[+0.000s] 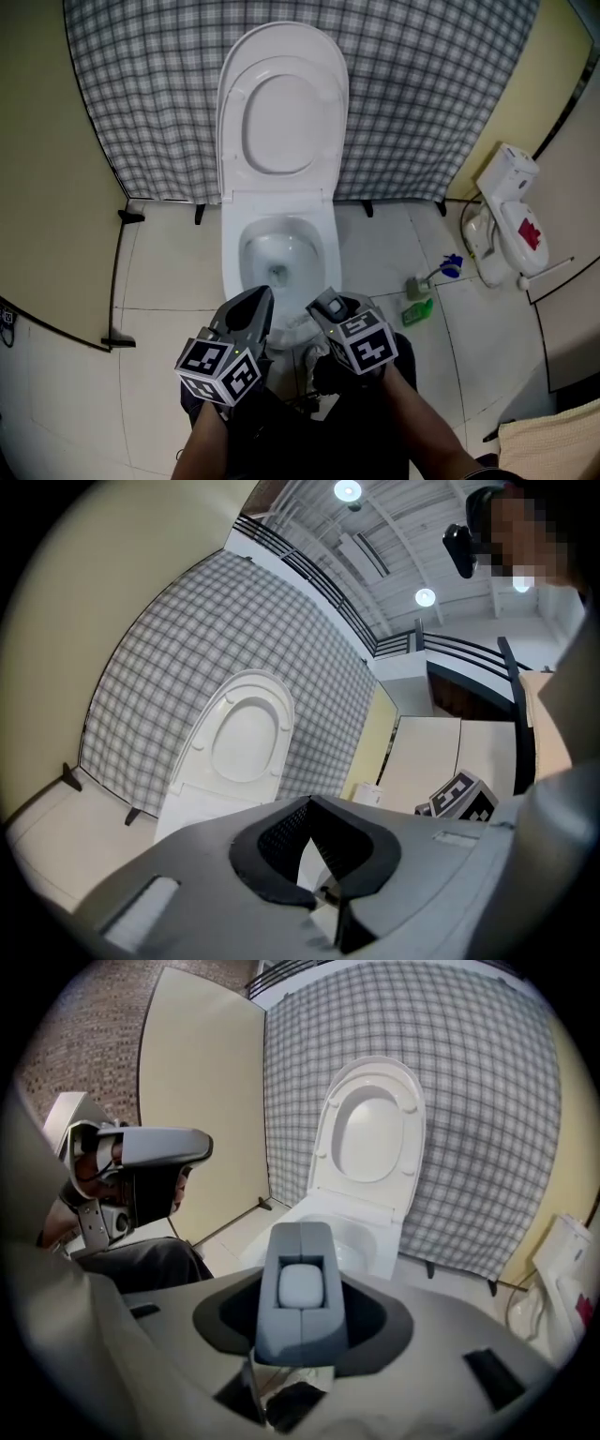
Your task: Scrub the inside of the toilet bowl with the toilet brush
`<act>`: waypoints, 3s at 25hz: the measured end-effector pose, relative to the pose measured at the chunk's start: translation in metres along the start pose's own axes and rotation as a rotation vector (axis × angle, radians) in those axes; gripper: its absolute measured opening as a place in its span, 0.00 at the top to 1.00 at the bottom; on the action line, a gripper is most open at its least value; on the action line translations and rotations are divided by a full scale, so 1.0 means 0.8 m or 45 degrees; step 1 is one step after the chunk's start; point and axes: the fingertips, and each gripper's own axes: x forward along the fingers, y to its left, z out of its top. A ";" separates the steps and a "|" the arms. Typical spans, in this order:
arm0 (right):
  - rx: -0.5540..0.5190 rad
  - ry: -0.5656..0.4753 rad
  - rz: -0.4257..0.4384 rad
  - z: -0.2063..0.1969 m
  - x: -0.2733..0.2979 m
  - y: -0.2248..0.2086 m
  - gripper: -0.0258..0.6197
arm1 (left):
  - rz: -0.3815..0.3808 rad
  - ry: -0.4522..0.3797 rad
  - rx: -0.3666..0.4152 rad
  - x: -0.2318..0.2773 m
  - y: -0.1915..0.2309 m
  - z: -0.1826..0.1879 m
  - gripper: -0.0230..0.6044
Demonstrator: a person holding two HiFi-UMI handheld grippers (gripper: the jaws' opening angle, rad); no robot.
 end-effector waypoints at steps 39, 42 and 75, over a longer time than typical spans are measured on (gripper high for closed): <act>0.150 -0.499 -0.562 0.023 -0.176 -0.257 0.65 | -0.282 0.240 0.174 0.131 -0.140 -0.072 0.95; 0.181 -0.392 -0.573 -0.029 -0.154 -0.267 0.65 | -0.306 0.289 0.164 0.142 -0.147 -0.096 0.95; 0.507 0.147 -0.436 -0.305 0.114 -0.271 0.65 | -0.282 0.576 -0.012 0.181 -0.090 -0.268 0.95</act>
